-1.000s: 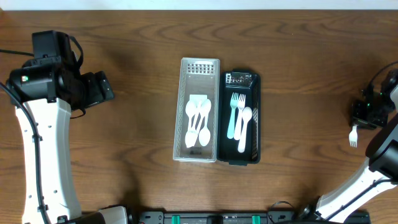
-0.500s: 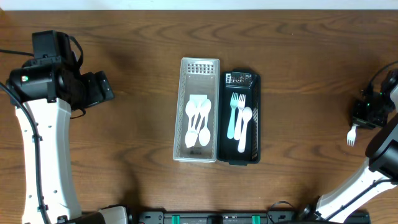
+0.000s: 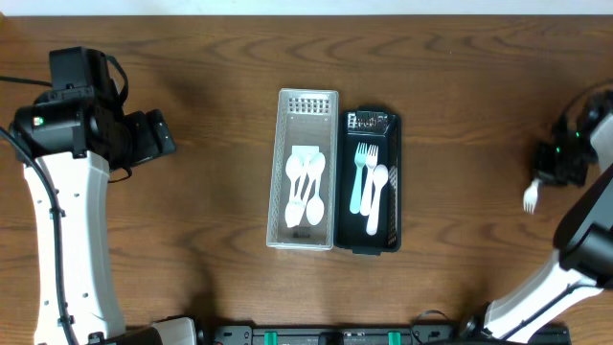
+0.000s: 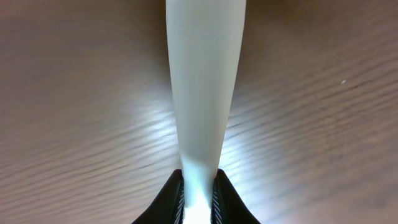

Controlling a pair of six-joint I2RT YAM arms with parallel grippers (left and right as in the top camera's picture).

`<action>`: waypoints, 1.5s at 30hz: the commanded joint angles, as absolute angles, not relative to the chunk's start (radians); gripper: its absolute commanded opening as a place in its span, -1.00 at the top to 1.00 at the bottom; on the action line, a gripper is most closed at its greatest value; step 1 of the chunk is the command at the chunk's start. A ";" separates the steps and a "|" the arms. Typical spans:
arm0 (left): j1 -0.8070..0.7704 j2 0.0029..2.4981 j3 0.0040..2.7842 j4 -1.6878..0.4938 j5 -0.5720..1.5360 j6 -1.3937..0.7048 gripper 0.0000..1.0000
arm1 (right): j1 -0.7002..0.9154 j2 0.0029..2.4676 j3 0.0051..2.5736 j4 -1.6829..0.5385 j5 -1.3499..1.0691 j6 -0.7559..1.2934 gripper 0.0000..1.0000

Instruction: Pack container

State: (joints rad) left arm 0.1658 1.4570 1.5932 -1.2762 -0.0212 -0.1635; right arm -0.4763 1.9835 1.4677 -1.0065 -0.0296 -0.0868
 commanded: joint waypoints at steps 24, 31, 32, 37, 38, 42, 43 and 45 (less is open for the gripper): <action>0.168 1.459 1.586 -1.279 -0.015 -0.166 -0.96 | 0.404 1.745 1.501 -1.034 -0.034 0.363 0.97; 0.168 1.459 1.586 -1.279 -0.015 -0.166 -0.96 | 0.445 1.953 1.501 -1.015 -0.036 0.362 0.98; 0.168 1.459 1.586 -1.279 -0.015 -0.166 -0.96 | 0.447 1.966 1.502 -1.014 -0.039 0.358 0.98; 0.168 1.459 1.586 -1.279 -0.015 -0.166 -0.96 | 0.448 1.976 1.504 -0.998 -0.060 0.332 0.82; 0.168 1.459 1.586 -1.279 -0.015 -0.166 -0.96 | 0.448 1.973 1.508 -0.998 -0.061 0.326 0.67; 0.168 1.459 1.586 -1.279 -0.015 -0.166 -0.96 | 0.448 1.955 1.554 -1.018 -0.060 0.280 0.15; 0.168 1.459 1.586 -1.280 -0.015 -0.166 -0.96 | 0.447 1.946 1.571 -1.031 -0.058 0.270 0.14; 0.168 1.459 1.586 -1.280 -0.015 -0.166 -0.96 | 0.440 1.923 1.624 -1.062 -0.039 0.267 0.13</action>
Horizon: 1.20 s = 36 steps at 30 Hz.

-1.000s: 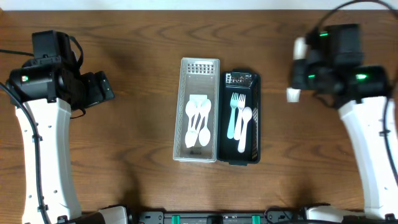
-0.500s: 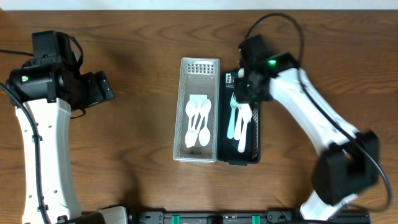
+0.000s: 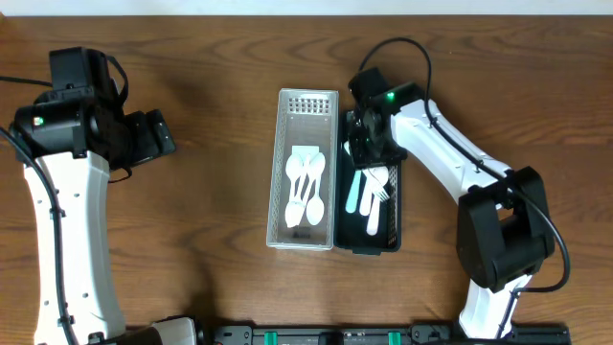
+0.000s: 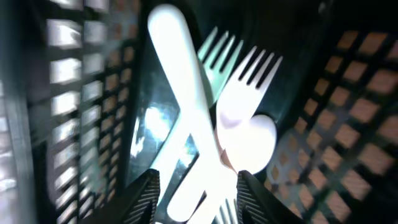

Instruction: Pack container

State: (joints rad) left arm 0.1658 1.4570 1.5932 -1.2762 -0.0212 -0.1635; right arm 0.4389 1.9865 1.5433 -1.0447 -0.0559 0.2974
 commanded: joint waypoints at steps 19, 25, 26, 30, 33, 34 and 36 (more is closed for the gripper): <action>0.168 1.459 1.586 -1.279 -0.015 -0.166 -0.96 | 0.163 1.832 1.635 -1.185 0.103 0.366 0.98; 0.168 1.459 1.586 -1.279 -0.015 -0.166 -0.96 | 0.170 1.844 1.499 -1.118 0.046 0.345 0.98; 0.168 1.459 1.586 -1.279 -0.015 -0.166 -0.96 | 0.171 1.844 1.476 -1.101 0.022 0.334 0.98; 0.168 1.459 1.586 -1.279 -0.014 -0.166 -0.96 | 0.176 1.844 1.413 -1.046 -0.094 0.298 0.97; 0.168 1.459 1.586 -1.279 -0.015 -0.166 -0.96 | 0.185 1.845 1.388 -1.015 -0.171 0.271 0.97; 0.168 1.459 1.586 -1.279 -0.015 -0.166 -0.96 | 0.190 1.845 1.386 -1.012 -0.192 0.263 0.97; 0.168 1.459 1.586 -1.279 -0.015 -0.166 -0.96 | 0.202 1.846 1.386 -1.008 -0.200 0.260 0.97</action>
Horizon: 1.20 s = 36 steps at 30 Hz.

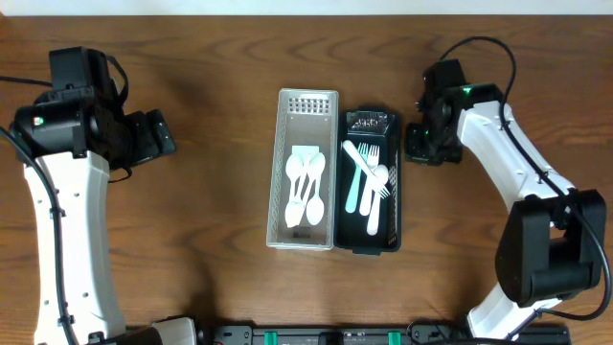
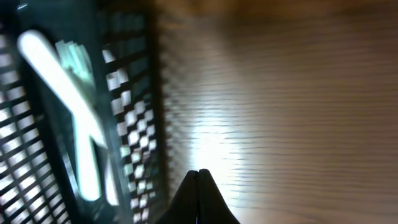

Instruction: Pack container

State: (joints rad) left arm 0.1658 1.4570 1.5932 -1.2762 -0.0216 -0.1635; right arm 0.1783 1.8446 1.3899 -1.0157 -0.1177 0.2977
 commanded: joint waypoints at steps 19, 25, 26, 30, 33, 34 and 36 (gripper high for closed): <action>0.168 1.459 1.586 -1.279 -0.015 -0.166 -0.96 | 0.230 1.846 1.386 -0.956 -0.244 0.230 0.98; 0.168 1.459 1.586 -1.279 -0.015 -0.166 -0.96 | 0.227 1.846 1.386 -0.948 -0.208 0.231 0.92; 0.168 1.459 1.586 -1.279 -0.015 -0.166 -0.96 | 0.225 1.846 1.386 -0.944 -0.173 0.234 0.86; 0.160 1.457 1.586 -1.262 -0.014 -0.146 -0.96 | 0.200 1.840 1.440 -0.917 0.046 0.238 0.63; 0.127 1.456 1.586 -1.218 -0.009 -0.103 -0.96 | 0.173 1.838 1.522 -0.891 0.154 0.218 -0.25; 0.106 1.456 1.586 -1.201 -0.006 -0.086 -0.96 | 0.162 1.838 1.549 -0.870 0.170 0.180 -0.40; 0.055 1.456 1.586 -1.178 -0.007 -0.047 -0.96 | 0.147 1.838 1.575 -0.824 0.169 0.115 -0.82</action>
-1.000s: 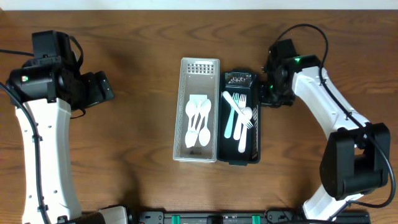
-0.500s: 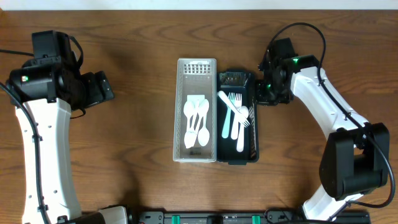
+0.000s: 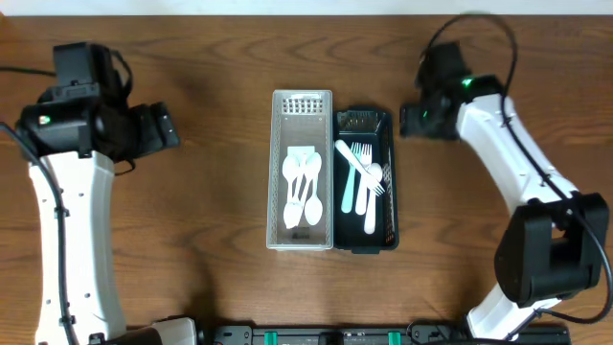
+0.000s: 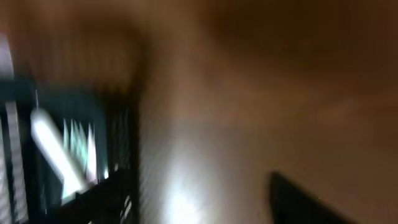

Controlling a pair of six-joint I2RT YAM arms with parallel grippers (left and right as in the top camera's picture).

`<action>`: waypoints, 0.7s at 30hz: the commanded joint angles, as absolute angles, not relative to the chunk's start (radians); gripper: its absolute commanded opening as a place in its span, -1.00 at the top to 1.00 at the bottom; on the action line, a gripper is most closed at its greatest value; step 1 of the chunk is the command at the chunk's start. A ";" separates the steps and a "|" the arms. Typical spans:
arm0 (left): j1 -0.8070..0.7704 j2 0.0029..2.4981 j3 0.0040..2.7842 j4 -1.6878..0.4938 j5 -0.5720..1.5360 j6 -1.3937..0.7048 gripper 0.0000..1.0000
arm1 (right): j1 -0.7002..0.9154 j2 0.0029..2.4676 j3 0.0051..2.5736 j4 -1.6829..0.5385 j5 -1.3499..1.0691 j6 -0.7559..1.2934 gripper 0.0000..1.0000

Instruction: Pack container

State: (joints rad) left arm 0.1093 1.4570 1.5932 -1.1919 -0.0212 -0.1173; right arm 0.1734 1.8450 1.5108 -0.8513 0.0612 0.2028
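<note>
A black mesh basket (image 3: 387, 206) sits mid-table holding a teal fork (image 3: 347, 192), white forks and a white utensil (image 3: 350, 158) lying slantwise across them. A clear basket (image 3: 278, 192) to its left holds several white spoons (image 3: 304, 184). My right gripper (image 3: 410, 119) hovers over bare wood beside the black basket's far right corner. The right wrist view is blurred: the black basket (image 4: 118, 180) is at the left, one dark finger (image 4: 305, 199) is low on the right, and nothing is between the fingers. My left gripper (image 3: 161, 128) hangs far left.
The brown wooden table (image 3: 220, 287) runs out on all sides of the two baskets. A black rail (image 3: 316, 335) lies along the near edge. My left arm's white link (image 3: 62, 240) stands along the left side.
My right gripper sits slightly farther back beside the black basket. Its fingertips met in the wrist view before; now they stand apart. The cutlery lies as it did.
My right gripper was at the far right, shut on a white fork above the table. Then it was open over the black basket with the fork lying among the others. After that it was shut and empty to the basket's right, and now stays there open.
</note>
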 commanded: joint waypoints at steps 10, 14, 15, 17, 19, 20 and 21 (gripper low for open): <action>-0.051 1.457 1.586 -1.124 -0.011 0.019 -0.96 | 0.115 1.836 1.586 -0.789 0.203 -0.074 -0.99; -0.051 1.453 1.586 -1.187 -0.011 -0.028 -0.96 | 0.106 1.794 1.586 -0.855 0.202 -0.023 -0.99; -0.051 1.449 1.585 -1.202 -0.011 -0.032 -0.96 | 0.103 1.772 1.586 -0.866 0.194 -0.012 -0.98; -0.051 1.423 1.570 -1.201 -0.011 -0.035 -0.96 | 0.093 1.720 1.579 -0.874 0.164 -0.012 -0.99; -0.051 1.370 1.542 -1.186 -0.011 -0.043 -0.96 | 0.085 1.653 1.557 -0.875 0.128 -0.003 -0.99; -0.051 1.332 1.522 -1.174 -0.011 -0.043 -0.96 | 0.083 1.615 1.538 -0.875 0.115 0.008 -0.99; -0.051 1.296 1.501 -1.162 -0.011 -0.044 -0.96 | 0.081 1.579 1.519 -0.875 0.108 0.015 -0.99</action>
State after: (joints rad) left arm -0.0525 1.3987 1.5391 -1.1713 -0.0067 -0.0265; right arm 0.0982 1.7096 1.5509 -0.8719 0.1490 -0.0120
